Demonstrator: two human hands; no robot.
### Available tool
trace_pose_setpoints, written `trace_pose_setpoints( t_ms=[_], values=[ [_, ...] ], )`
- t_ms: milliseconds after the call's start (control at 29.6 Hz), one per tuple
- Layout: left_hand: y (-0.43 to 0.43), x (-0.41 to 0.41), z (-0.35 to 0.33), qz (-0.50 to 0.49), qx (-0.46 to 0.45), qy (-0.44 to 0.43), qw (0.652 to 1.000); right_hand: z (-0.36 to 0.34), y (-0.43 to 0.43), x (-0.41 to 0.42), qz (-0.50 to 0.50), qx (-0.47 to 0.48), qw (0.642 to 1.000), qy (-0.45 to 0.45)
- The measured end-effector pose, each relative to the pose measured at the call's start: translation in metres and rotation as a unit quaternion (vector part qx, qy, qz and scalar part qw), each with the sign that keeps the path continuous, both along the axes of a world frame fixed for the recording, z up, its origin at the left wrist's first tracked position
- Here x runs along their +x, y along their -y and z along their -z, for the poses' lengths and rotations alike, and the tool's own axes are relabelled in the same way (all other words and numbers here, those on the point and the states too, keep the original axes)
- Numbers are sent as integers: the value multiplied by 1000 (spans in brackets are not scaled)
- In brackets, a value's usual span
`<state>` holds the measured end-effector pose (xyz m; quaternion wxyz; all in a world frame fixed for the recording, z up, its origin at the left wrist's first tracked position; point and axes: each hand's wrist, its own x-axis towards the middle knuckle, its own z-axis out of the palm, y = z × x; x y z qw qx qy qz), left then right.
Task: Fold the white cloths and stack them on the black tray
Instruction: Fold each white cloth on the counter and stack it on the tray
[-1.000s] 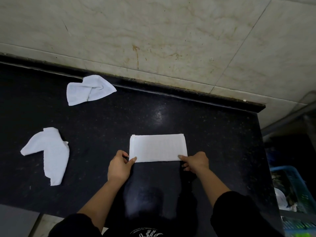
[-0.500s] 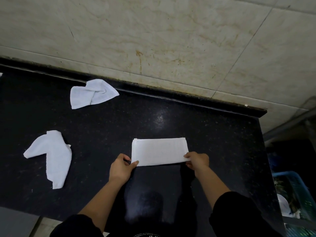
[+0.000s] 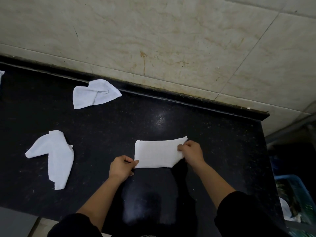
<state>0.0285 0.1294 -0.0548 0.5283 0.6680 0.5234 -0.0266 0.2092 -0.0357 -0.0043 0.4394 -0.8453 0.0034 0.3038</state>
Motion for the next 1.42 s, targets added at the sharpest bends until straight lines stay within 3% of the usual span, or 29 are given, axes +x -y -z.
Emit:
trace_pose_setpoints(
  t_ms=[270, 608, 844, 1080, 1216, 1418],
  values=[
    [-2, -2, -1, -24, -35, 19, 999, -2, -56, -36, -209, -66, 975, 48],
    [-2, -7, 0, -26, -34, 39, 998, 21, -89, -70, -255, -113, 959, 53],
    [-5, -10, 1, -10, -40, 39, 998, 21, -85, -76, -269, -84, 959, 13],
    [-9, -11, -10, 0, -64, 40, 997, 11, -62, -30, -110, -34, 993, 3],
    [-5, -5, -11, -6, 32, 42, 999, 19, -38, -15, -66, -91, 993, 18],
    [1, 5, -15, 52, 62, 16, 997, 24, -39, -31, -12, -4, 993, -115]
  ],
)
